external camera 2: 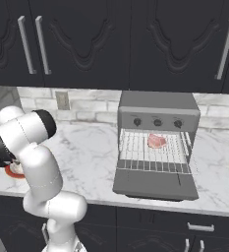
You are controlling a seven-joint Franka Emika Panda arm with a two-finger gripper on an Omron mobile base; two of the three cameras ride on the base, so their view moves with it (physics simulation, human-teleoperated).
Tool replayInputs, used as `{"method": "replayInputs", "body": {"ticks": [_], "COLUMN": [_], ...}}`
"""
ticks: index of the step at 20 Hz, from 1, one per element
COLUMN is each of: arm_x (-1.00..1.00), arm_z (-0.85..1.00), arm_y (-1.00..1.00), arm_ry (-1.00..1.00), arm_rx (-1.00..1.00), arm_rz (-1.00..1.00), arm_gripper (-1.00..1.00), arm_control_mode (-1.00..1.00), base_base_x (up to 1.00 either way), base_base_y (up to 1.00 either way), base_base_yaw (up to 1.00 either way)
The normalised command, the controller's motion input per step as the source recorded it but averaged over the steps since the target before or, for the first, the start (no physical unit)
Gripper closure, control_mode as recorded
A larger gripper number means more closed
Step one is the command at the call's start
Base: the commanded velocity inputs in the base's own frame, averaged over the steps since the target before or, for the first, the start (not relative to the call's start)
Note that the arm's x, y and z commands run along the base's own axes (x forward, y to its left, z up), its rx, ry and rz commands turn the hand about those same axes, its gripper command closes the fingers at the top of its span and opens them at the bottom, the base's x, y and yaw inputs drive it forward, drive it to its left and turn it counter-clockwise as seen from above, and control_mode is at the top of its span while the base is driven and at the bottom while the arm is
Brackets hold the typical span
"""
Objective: Open the toaster oven door. Place the bread on the top rack in the toaster oven and place the steak on the bottom rack.
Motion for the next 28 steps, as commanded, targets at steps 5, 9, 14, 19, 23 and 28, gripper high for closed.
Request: {"method": "replayInputs", "body": {"ticks": [5,9,14,19,23,28], "arm_x": [0.07,0.01,0.0,-0.06,-0.13,-0.18], "arm_z": [-0.34,-0.36,-0.07,0.14,0.14,0.27], "arm_y": [0.0,0.0,0.0,-0.03,-0.05,-0.07], "arm_ry": [0.0,0.0,0.0,0.02,0.01,0.03], "arm_rx": [0.0,0.03,0.07,0.11,0.09,0.02], "arm_rz": [0.0,0.0,0.0,0.0,0.0,0.0], "arm_gripper": [1.0,1.0,1.0,1.0,1.0,1.0], "arm_control_mode": [-1.0,-1.0,-1.0,-1.0,-1.0,-1.0], "base_base_x": [0.0,0.0,0.0,0.0,0.0,0.0], "base_base_y": [0.0,0.0,0.0,0.0,0.0,0.0], "base_base_yaw": [0.0,0.0,0.0,0.0,0.0,0.0]}}
